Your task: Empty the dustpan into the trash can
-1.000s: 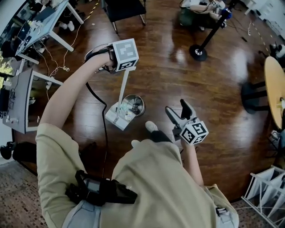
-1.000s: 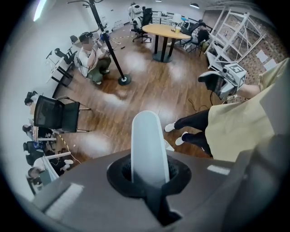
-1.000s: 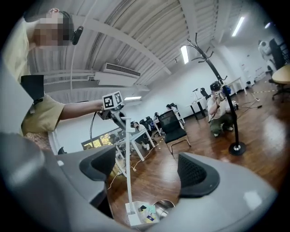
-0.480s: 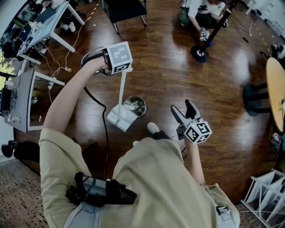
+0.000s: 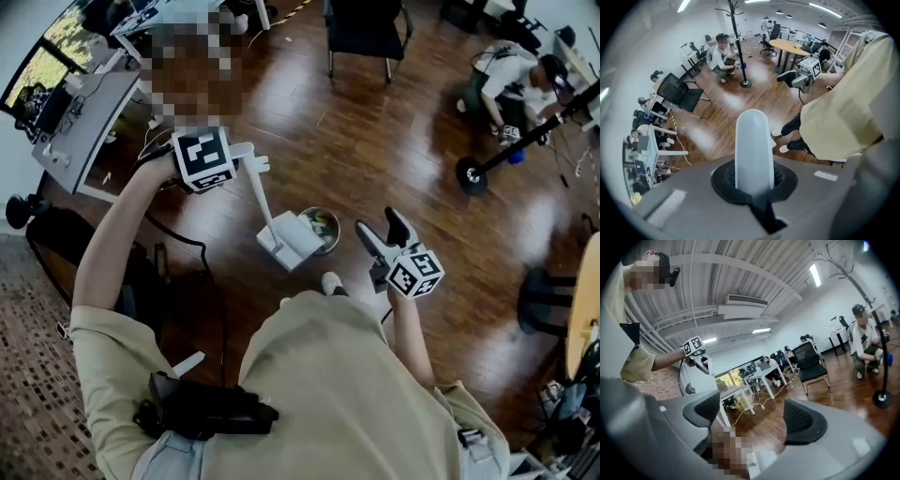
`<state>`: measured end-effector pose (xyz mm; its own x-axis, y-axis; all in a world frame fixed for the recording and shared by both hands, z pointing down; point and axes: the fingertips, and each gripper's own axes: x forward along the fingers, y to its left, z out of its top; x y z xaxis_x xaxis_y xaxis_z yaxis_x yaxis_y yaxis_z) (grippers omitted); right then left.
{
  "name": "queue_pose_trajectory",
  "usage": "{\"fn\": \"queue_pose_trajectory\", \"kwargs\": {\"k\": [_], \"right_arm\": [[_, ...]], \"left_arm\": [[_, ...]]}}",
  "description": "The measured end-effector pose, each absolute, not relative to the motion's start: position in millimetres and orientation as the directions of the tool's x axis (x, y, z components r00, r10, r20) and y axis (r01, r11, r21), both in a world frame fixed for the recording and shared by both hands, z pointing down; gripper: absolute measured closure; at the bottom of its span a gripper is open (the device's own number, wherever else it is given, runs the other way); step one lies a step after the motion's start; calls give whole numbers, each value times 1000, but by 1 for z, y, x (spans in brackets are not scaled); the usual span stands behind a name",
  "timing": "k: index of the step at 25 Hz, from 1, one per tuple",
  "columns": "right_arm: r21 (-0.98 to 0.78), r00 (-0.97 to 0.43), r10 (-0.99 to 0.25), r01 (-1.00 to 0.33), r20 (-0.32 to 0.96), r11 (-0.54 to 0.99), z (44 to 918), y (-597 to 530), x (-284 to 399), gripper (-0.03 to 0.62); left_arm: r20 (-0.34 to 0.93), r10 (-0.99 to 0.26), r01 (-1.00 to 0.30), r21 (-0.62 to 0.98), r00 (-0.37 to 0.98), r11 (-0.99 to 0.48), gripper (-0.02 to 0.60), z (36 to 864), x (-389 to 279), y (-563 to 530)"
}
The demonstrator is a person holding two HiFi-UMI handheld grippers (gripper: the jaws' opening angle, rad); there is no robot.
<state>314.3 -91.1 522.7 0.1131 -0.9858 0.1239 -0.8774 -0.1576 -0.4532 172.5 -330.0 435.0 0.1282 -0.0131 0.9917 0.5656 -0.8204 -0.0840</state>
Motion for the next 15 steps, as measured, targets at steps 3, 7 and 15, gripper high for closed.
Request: {"fn": "queue_pose_trajectory", "kwargs": {"k": [3,7,15], "right_arm": [[-441,25,-992,-894,127,-80,519,-129,298,181],[-439,-56,-991,-898,123,-4,514,-170,270,181],[-456,-122,-982,-889,146,43,516,-207,239,194]], "left_arm": [[979,-61,436,-143,196,-888,581,413,130,-361],[941,-66,227,-148,333,-963,581,388,82,-392],[853,-297,-187,-238,429,-953,581,407,0,-440]]}}
